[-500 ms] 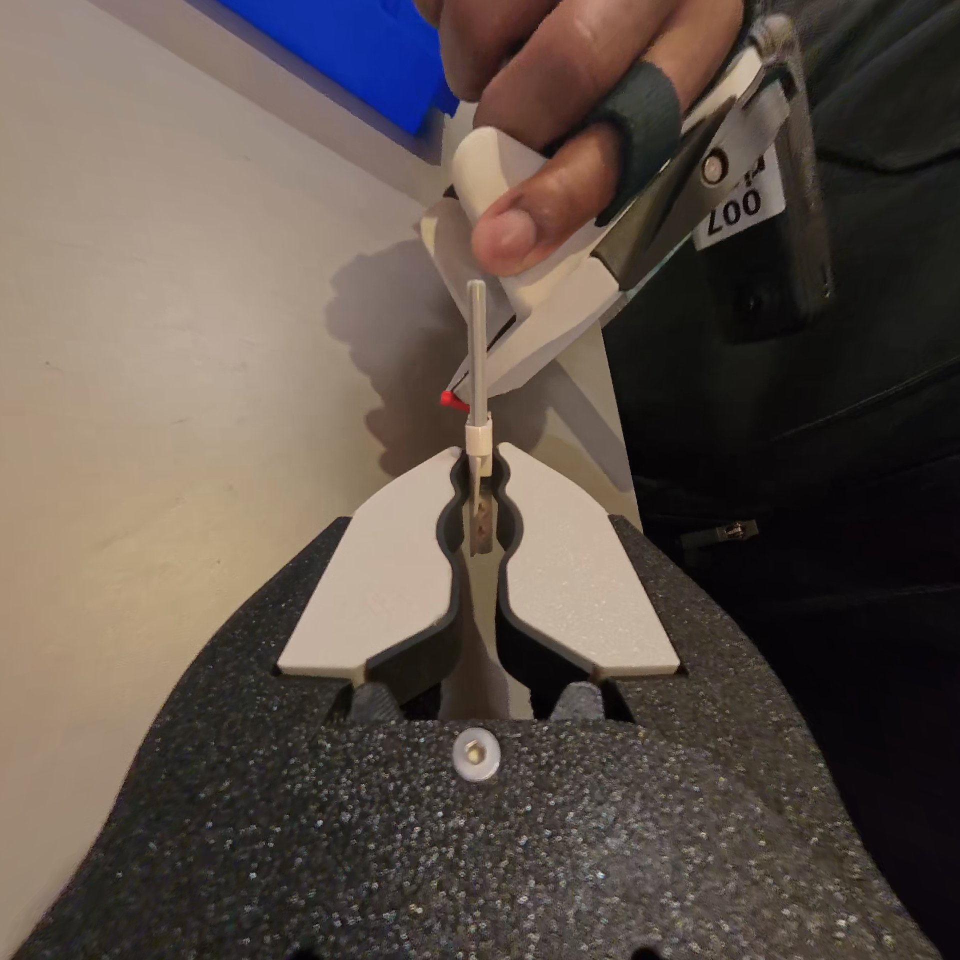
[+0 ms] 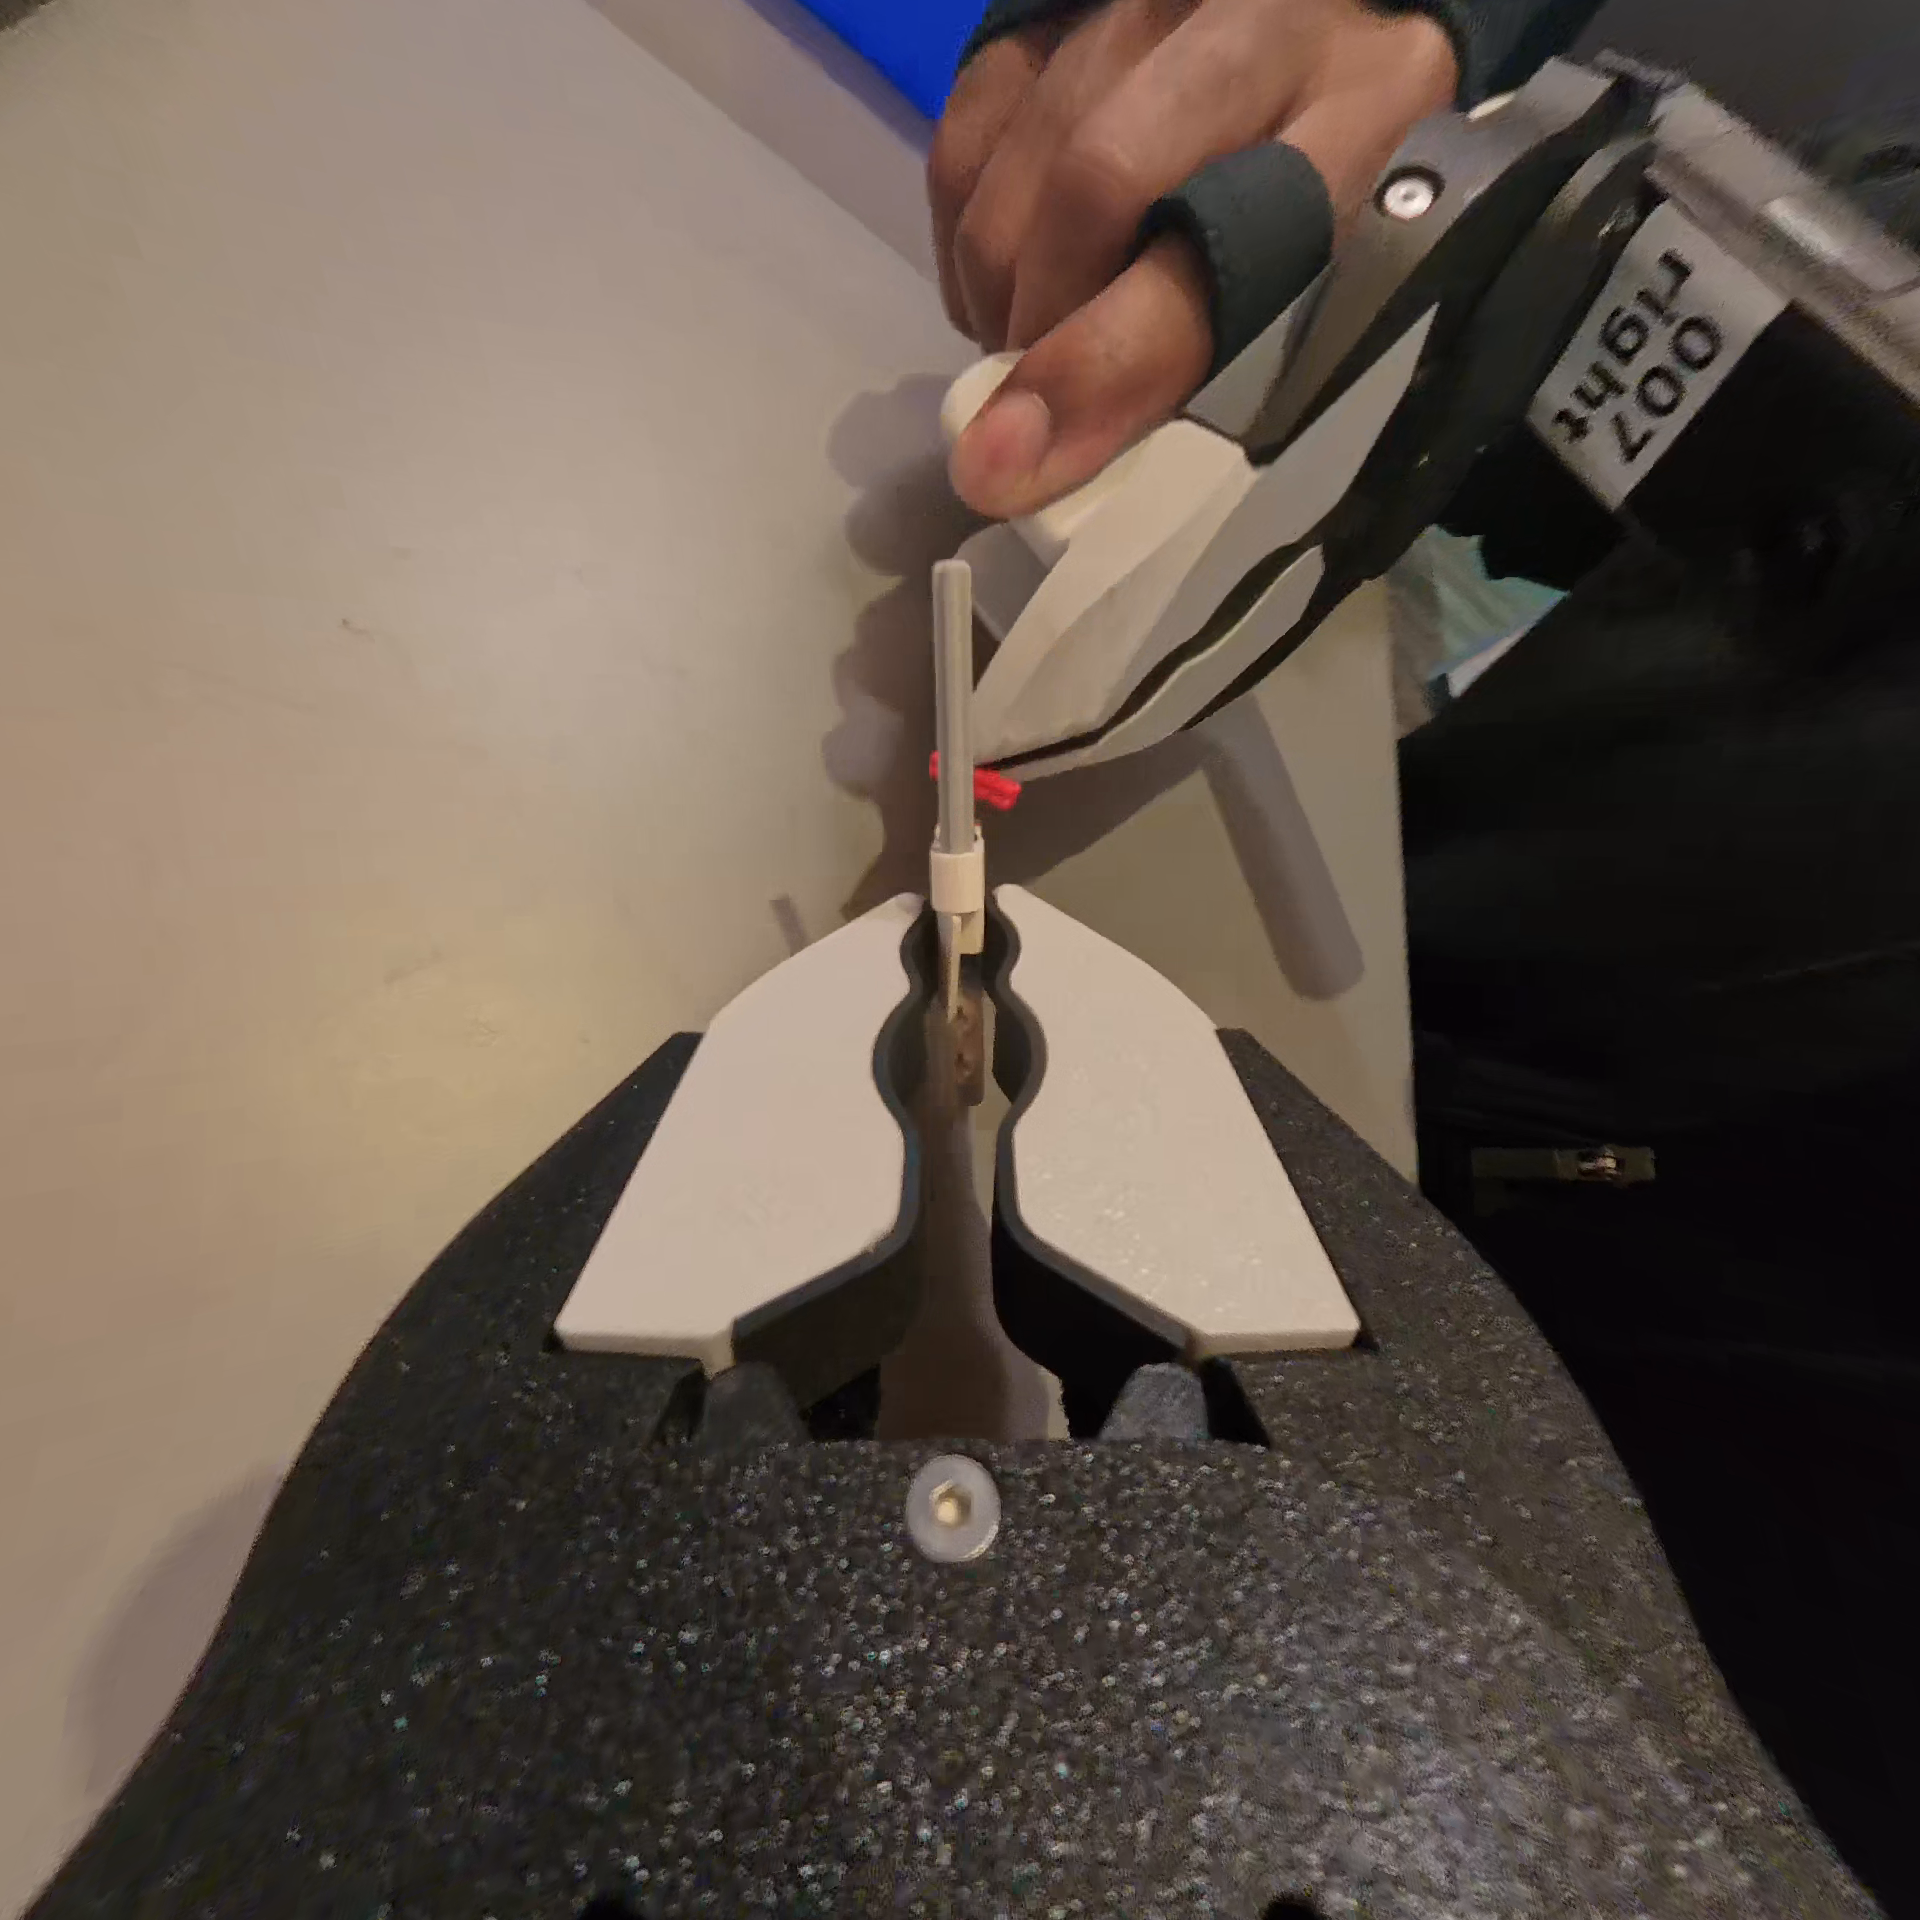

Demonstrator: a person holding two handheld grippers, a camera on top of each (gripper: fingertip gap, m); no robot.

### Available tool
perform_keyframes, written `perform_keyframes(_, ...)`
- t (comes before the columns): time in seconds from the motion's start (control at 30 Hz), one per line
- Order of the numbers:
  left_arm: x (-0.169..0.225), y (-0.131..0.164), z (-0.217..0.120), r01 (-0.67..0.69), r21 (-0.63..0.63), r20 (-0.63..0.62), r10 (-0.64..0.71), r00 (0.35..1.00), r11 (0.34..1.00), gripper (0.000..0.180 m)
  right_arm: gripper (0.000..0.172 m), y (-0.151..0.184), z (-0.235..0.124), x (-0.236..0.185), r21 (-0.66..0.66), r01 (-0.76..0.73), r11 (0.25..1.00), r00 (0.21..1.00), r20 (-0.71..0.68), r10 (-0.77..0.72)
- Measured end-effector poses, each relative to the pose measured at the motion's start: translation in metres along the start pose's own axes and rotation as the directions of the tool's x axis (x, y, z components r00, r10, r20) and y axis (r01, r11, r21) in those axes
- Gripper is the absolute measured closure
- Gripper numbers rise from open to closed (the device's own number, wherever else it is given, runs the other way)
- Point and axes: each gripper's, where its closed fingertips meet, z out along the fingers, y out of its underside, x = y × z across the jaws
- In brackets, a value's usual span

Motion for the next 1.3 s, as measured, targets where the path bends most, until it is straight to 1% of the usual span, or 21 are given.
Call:
perform_keyframes(0.07, -0.007, 0.004, 0.003, -0.014, -0.044, 0.069, 0.017, 0.997, 0.999, 0.173, 0.172, 0.006, -0.001, -0.003, -0.003, -0.053, 0.999, 0.999, 0.007, 0.053)
perform_keyframes(0.17, -0.015, 0.005, 0.003, -0.049, -0.074, 0.163, 0.061, 0.985, 0.996, 0.173, 0.172, 0.009, -0.004, -0.005, 0.018, -0.133, 0.991, 0.991, 0.03, 0.133)
perform_keyframes(0.27, -0.019, 0.008, 0.003, -0.078, -0.106, 0.212, 0.099, 0.972, 0.991, 0.171, 0.172, 0.013, -0.004, -0.007, 0.018, -0.164, 0.986, 0.986, 0.035, 0.163)
perform_keyframes(0.3, -0.02, 0.008, 0.003, -0.08, -0.108, 0.222, 0.102, 0.97, 0.991, 0.164, 0.172, 0.014, -0.003, -0.007, 0.014, -0.164, 0.986, 0.986, 0.035, 0.164)
perform_keyframes(0.33, -0.023, 0.009, 0.003, -0.079, -0.118, 0.241, 0.106, 0.965, 0.99, 0.152, 0.172, 0.014, -0.003, -0.007, 0.01, -0.164, 0.986, 0.986, 0.034, 0.164)
perform_keyframes(0.4, -0.028, 0.007, -0.001, -0.102, -0.116, 0.287, 0.131, 0.949, 0.988, 0.141, 0.172, 0.015, -0.002, -0.008, 0.005, -0.162, 0.987, 0.986, 0.033, 0.162)
perform_keyframes(0.5, -0.026, -0.01, -0.01, -0.191, -0.044, 0.333, 0.195, 0.922, 0.981, 0.139, 0.172, 0.016, -0.001, -0.008, -0.009, -0.156, 0.988, 0.987, 0.026, 0.157)
perform_keyframes(0.57, -0.013, -0.022, -0.012, -0.255, 0.02, 0.304, 0.237, 0.923, 0.967, 0.143, 0.172, 0.015, -0.001, -0.006, -0.013, -0.157, 0.988, 0.987, 0.017, 0.157)
perform_keyframes(0.67, -0.002, -0.027, -0.008, -0.231, 0.075, 0.243, 0.207, 0.948, 0.97, 0.15, 0.172, 0.014, 0.0, -0.002, -0.027, -0.142, 0.989, 0.99, -0.005, 0.142)
perform_keyframes(0.8, -0.002, -0.029, -0.004, -0.206, 0.105, 0.243, 0.175, 0.954, 0.973, 0.16, 0.172, 0.013, 0.001, 0.001, -0.052, -0.109, 0.993, 0.994, -0.031, 0.107)
perform_keyframes(1.0, 0.0, -0.028, 0.001, -0.192, 0.111, 0.237, 0.162, 0.958, 0.975, 0.164, 0.172, 0.009, 0.001, 0.003, -0.056, -0.081, 0.995, 0.995, -0.055, 0.078)
perform_keyframes(1.1, 0.001, -0.029, 0.001, -0.195, 0.125, 0.225, 0.164, 0.961, 0.973, 0.172, 0.172, 0.006, 0.0, 0.005, -0.05, -0.076, 0.996, 0.995, -0.065, 0.072)
perform_keyframes(1.3, 0.002, -0.031, 0.0, -0.196, 0.158, 0.204, 0.162, 0.965, 0.968, 0.176, 0.172, 0.005, -0.001, 0.007, -0.037, -0.067, 0.997, 0.994, -0.084, 0.064)
